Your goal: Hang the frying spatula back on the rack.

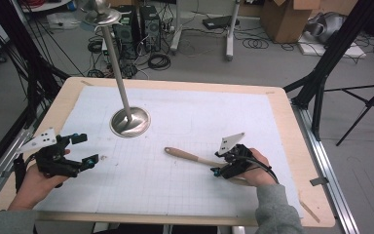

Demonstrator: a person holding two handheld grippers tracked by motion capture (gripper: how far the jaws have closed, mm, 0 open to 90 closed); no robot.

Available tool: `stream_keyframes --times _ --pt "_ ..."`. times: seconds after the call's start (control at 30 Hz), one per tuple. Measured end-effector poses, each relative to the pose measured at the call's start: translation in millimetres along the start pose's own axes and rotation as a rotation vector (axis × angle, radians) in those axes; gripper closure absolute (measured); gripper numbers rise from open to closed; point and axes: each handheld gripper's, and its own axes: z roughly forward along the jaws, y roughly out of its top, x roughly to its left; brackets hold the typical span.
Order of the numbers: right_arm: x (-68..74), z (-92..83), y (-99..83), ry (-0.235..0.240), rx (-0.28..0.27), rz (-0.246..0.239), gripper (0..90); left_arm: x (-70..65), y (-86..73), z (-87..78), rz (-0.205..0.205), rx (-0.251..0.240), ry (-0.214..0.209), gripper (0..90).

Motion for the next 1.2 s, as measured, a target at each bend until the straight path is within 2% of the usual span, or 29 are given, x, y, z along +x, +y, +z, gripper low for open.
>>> stream_keyframes --times 0.13,0.53,0.77,1.2 --pt "0.0 2.5 0.1 -0.003 0.025 -0.004 47.2 -0.3 0.0 -0.2 -0.003 -0.002 0.001 2.5" --pt "-1.5 6.0 0.2 0.012 0.055 -0.028 56.4 0.1 -1.0 -0.6 -0.003 0.002 0.004 2.5" --pt "-1.7 8.7 0.3 -0.003 0.079 -0.041 60.6 0.2 -1.1 -1.0 0.000 0.004 0.004 2.5" --pt "-2.8 9.3 1.4 -0.012 0.087 -0.057 70.5 -0.2 -1.3 -0.6 -0.003 0.005 0.004 2.5"
